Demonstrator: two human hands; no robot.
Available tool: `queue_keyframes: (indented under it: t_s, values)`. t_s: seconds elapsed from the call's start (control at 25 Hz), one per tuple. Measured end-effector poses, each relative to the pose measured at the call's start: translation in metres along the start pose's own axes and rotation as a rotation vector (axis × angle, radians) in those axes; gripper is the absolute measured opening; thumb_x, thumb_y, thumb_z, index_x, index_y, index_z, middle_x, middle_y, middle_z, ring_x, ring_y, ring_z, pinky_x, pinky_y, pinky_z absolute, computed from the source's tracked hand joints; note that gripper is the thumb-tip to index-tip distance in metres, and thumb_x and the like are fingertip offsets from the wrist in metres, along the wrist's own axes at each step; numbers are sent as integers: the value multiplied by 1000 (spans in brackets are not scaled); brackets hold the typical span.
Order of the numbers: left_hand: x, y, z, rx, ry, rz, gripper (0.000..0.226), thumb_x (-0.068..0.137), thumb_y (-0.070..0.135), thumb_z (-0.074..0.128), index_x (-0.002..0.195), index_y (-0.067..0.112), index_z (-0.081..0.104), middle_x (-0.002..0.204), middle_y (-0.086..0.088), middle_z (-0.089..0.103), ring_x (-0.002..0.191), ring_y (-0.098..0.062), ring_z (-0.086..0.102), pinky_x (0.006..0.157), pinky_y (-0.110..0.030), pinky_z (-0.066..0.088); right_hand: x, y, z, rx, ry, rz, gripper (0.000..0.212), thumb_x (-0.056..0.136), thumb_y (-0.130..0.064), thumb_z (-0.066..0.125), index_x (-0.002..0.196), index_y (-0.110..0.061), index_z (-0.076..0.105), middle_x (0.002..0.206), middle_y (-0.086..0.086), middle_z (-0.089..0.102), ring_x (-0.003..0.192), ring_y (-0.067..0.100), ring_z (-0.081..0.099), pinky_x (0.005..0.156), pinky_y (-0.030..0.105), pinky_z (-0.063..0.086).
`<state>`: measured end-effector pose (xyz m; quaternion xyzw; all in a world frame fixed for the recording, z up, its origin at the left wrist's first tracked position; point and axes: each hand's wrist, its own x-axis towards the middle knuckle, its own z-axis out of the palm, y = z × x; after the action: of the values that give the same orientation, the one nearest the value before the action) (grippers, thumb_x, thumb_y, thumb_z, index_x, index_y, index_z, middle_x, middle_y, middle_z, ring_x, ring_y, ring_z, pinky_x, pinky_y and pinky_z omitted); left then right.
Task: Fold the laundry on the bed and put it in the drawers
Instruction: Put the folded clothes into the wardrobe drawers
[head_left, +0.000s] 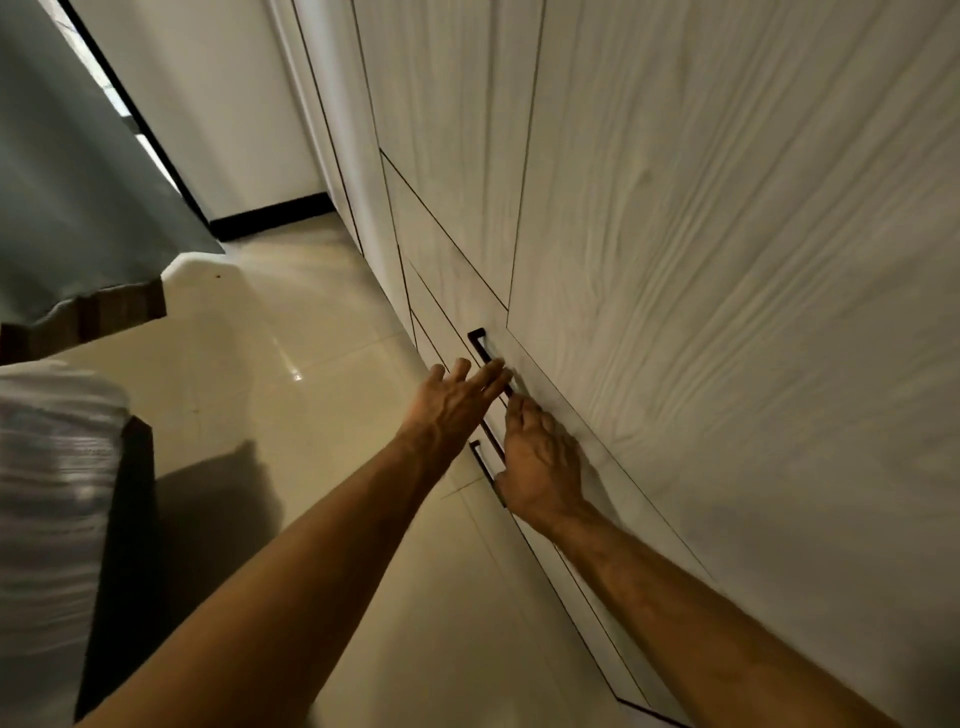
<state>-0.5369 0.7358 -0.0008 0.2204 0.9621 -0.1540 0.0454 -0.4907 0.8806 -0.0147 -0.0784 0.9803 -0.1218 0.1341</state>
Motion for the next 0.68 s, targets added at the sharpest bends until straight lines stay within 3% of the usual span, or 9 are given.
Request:
queue_keyframes:
  t_s: [0.12, 0.24, 0.4, 0.68]
  values:
    - [23, 5, 6, -80, -100, 24, 95, 98, 14, 65, 165, 27, -1, 174, -3, -1, 138, -32, 38, 99, -39, 46, 14, 0, 8, 110, 56, 44, 98, 93, -27, 73, 166, -12, 8, 170, 8, 21, 154, 29, 26, 121, 42, 31]
    - [23, 10, 8, -218, -121, -8, 90, 98, 4, 58, 166, 26, 3, 174, -2, 2, 130, -30, 47, 96, -39, 48, 18, 3, 6, 274, 28, 76, 93, 97, -23, 69, 166, -17, 7, 172, 3, 17, 157, 23, 21, 122, 35, 28]
    - [8, 6, 12, -242, -88, -30, 81, 102, 9, 53, 166, 28, 6, 174, 1, 4, 131, -29, 49, 99, -42, 47, 9, -13, 8, 262, -19, 67, 101, 94, -27, 71, 166, -13, 2, 173, 7, 13, 157, 25, 21, 122, 34, 29]
    - [-48, -30, 36, -303, -108, -26, 99, 90, -9, 50, 165, 34, 2, 174, 7, -2, 124, -24, 48, 88, -35, 46, -24, -58, 5, 186, -182, 1, 99, 95, -23, 66, 166, -14, -3, 174, 9, 1, 155, 29, 24, 121, 43, 32]
